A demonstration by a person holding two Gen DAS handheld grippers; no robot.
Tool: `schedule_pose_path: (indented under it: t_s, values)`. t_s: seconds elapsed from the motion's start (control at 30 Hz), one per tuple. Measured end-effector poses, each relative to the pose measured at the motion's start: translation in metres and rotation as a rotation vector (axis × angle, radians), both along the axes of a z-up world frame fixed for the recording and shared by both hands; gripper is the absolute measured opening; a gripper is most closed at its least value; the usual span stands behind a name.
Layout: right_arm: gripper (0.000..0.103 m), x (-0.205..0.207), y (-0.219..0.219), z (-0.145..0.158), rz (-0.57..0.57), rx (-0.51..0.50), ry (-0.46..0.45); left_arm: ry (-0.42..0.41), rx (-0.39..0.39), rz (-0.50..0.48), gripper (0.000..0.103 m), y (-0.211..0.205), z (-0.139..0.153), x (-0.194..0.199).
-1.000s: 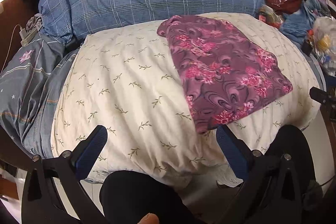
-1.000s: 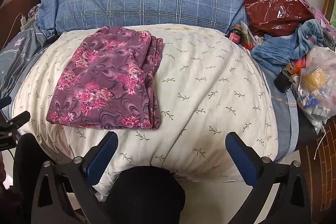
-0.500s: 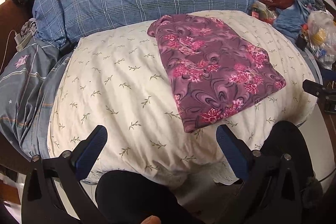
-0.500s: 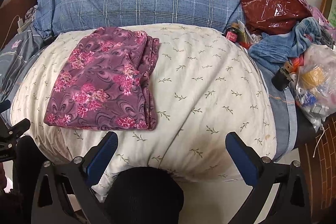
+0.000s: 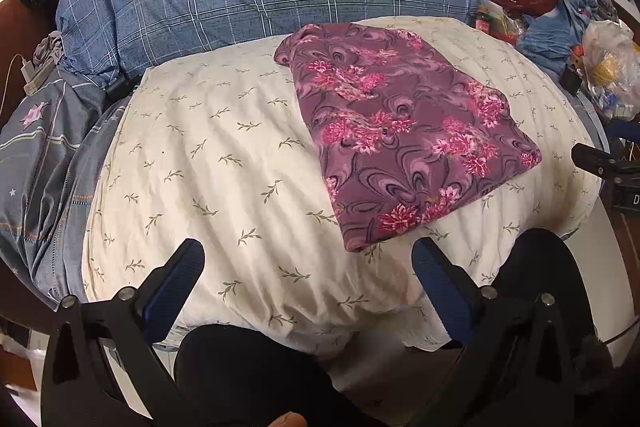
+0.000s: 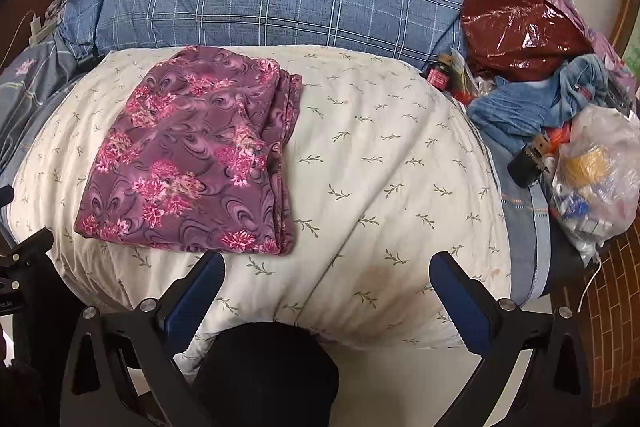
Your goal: Fold small clothes
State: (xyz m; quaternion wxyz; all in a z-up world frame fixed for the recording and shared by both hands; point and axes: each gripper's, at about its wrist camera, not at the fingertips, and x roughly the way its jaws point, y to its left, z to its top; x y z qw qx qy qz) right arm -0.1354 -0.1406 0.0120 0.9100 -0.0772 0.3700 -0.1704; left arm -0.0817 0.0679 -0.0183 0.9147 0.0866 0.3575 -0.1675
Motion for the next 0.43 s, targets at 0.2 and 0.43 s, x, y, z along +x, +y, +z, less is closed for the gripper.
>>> schedule_pose_path:
  t_s: [0.2, 0.43]
  values:
    - [0.103, 0.0044, 0.0011, -0.0051, 0.005, 0.007, 0.024, 0.007, -0.010, 0.000, 0.103, 0.0012, 0.0001, 0.0017]
    - [0.103, 0.0059, -0.0006, -0.0076, 0.001, 0.025, 0.031, -0.044, 0.001, -0.029, 0.103, -0.0024, 0.0040, -0.0036]
